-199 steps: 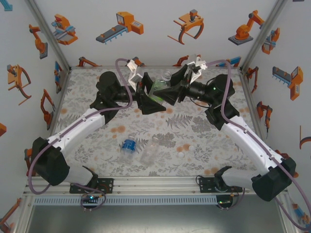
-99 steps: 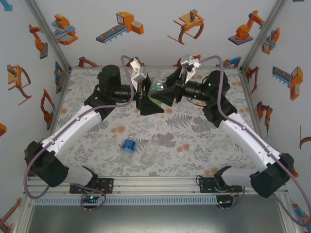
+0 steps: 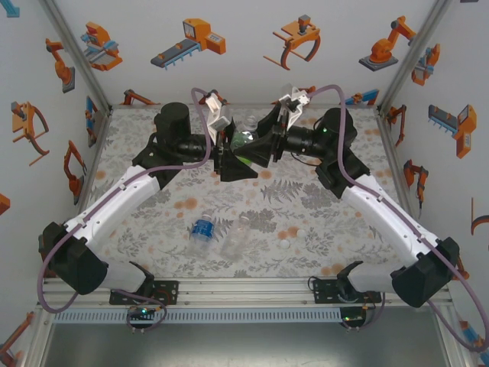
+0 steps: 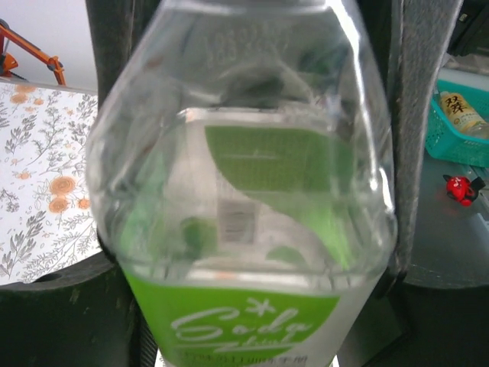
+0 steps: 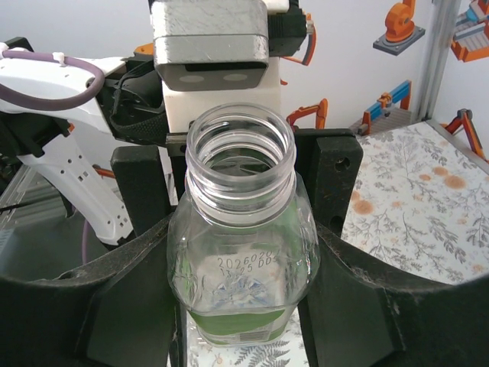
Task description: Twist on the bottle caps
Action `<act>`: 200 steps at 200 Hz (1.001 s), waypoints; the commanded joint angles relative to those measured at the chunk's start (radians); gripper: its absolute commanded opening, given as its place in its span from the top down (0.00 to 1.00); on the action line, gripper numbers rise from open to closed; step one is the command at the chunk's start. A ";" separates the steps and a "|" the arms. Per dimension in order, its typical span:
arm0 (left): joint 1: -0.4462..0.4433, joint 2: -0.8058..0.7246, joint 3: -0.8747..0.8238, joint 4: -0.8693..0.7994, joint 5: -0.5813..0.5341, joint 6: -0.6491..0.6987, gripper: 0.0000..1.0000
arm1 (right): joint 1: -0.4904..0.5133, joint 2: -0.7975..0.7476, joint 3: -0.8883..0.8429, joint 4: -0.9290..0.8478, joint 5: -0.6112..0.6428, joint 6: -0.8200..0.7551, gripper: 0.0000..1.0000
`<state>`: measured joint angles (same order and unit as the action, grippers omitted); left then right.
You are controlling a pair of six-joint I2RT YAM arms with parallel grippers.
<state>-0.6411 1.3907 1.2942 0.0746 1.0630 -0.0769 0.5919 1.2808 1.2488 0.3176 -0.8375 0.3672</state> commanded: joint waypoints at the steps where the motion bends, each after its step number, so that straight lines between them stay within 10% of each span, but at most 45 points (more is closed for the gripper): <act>1: -0.005 0.004 0.035 0.017 0.033 0.007 0.39 | 0.006 -0.001 0.041 0.005 -0.009 -0.011 0.61; 47: -0.002 -0.005 0.027 -0.006 0.025 0.033 0.53 | 0.006 -0.010 0.041 -0.019 0.010 -0.027 0.60; 95: 0.021 -0.060 -0.018 -0.011 -0.070 0.072 0.68 | 0.006 -0.068 0.033 -0.110 0.116 -0.100 0.27; 200: 0.252 -0.170 -0.069 -0.139 -0.124 0.111 0.92 | 0.008 -0.095 0.006 -0.243 0.185 -0.143 0.28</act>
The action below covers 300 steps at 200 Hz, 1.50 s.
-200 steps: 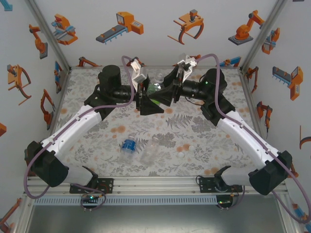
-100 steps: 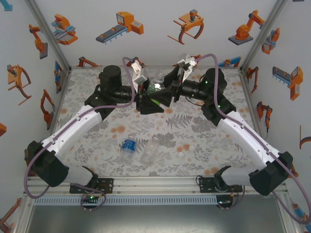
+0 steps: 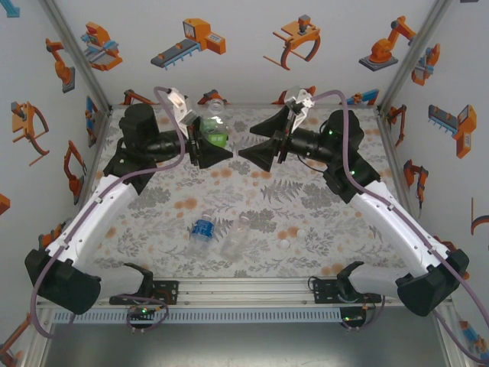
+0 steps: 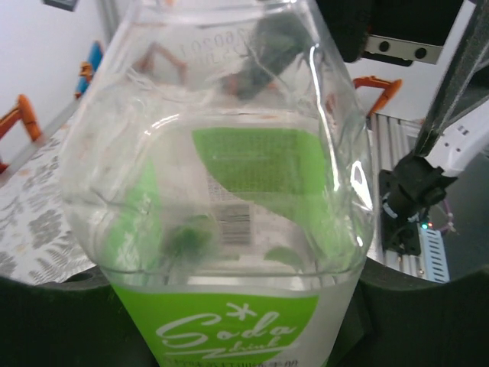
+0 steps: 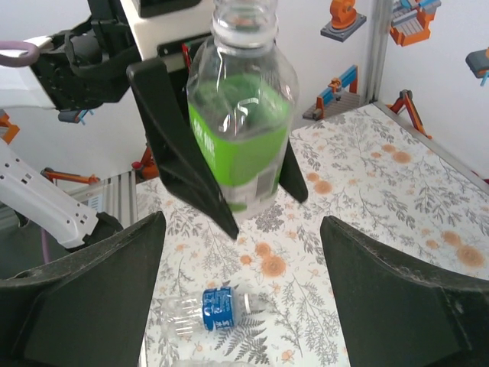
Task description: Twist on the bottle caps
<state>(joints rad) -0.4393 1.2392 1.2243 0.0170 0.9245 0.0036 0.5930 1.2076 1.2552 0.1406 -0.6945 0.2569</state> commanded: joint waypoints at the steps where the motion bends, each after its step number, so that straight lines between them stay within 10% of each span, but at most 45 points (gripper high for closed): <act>1: 0.052 -0.019 0.002 -0.085 0.018 0.031 0.92 | 0.007 -0.022 0.000 -0.072 0.044 -0.034 0.29; 65: 0.205 0.018 0.044 -0.309 0.051 0.094 0.93 | 0.085 0.031 0.013 -0.460 0.343 -0.096 0.40; 145: 0.274 -0.036 -0.164 -0.198 -0.120 0.158 0.94 | 0.110 0.141 -0.104 -0.797 0.688 0.258 0.57; 300: 0.271 0.009 -0.184 -0.155 -0.112 0.104 0.89 | -0.079 0.054 -0.544 -0.787 0.690 0.434 0.55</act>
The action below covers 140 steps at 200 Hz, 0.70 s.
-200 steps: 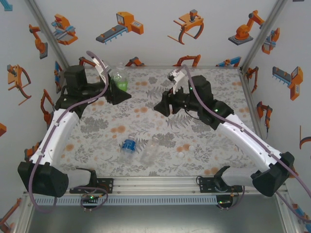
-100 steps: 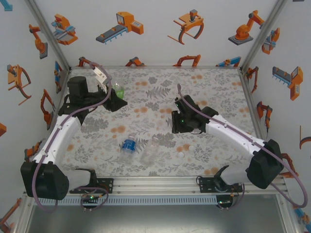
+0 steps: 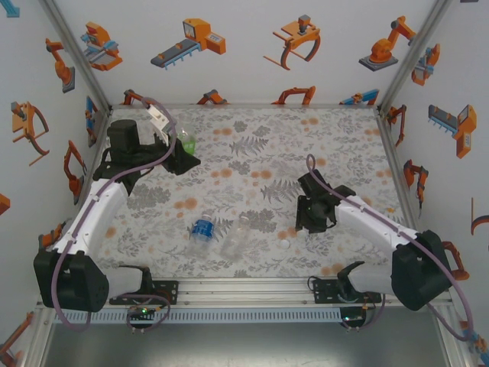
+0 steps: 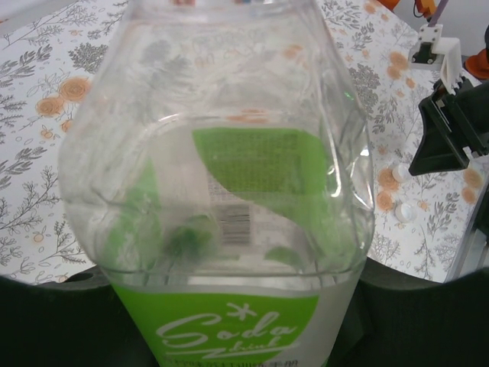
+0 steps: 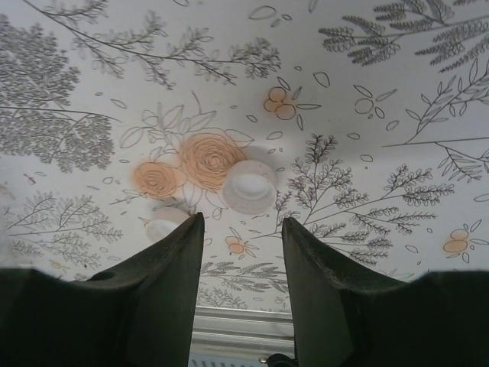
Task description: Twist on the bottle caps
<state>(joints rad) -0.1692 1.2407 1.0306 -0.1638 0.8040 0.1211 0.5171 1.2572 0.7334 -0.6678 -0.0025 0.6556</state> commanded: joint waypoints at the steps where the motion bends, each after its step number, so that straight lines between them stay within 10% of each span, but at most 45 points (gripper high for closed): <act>1: 0.001 0.007 0.009 0.026 0.009 -0.013 0.89 | -0.003 0.005 -0.023 0.023 0.000 0.036 0.55; 140: 0.001 0.021 0.020 0.004 0.002 -0.010 0.88 | -0.003 0.140 -0.034 0.100 0.016 0.033 0.61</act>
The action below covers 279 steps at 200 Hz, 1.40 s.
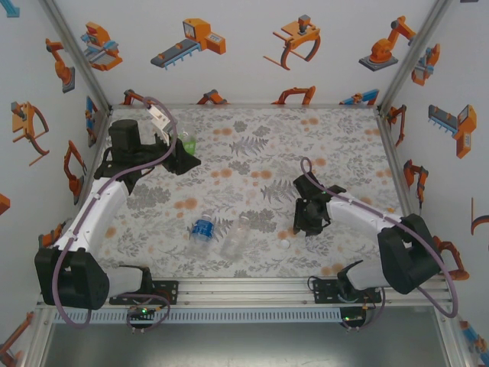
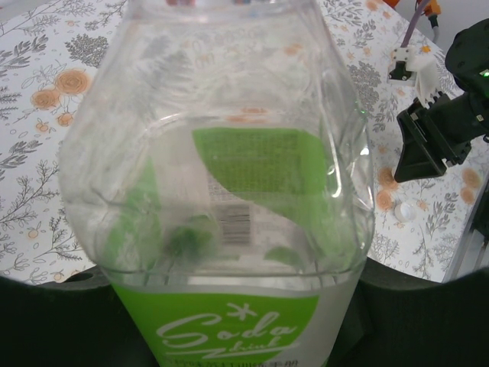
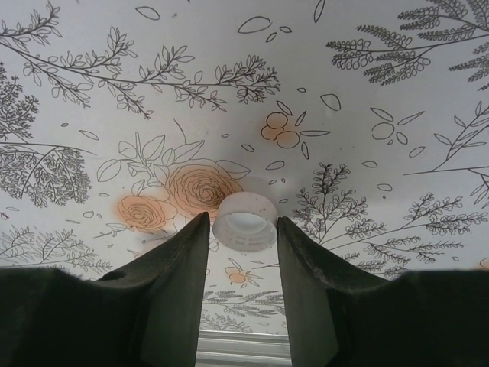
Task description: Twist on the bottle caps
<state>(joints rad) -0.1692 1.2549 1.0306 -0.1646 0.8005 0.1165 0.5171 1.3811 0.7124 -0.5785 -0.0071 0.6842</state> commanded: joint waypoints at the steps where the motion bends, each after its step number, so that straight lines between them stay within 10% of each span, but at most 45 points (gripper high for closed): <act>1: 0.001 0.007 0.020 0.004 0.006 -0.006 0.87 | -0.003 0.016 -0.013 0.011 0.021 0.005 0.61; 198: -0.073 -0.170 -0.036 -0.305 -0.098 0.158 0.85 | -0.003 0.371 0.405 -0.040 0.002 -0.213 0.67; 279: -0.075 -0.184 -0.064 -0.293 -0.129 0.164 0.84 | -0.002 0.382 0.513 -0.125 0.012 -0.218 0.55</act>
<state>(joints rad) -0.2375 1.0786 0.9565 -0.4492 0.6720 0.2531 0.5171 1.7763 1.1614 -0.6411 -0.0063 0.4774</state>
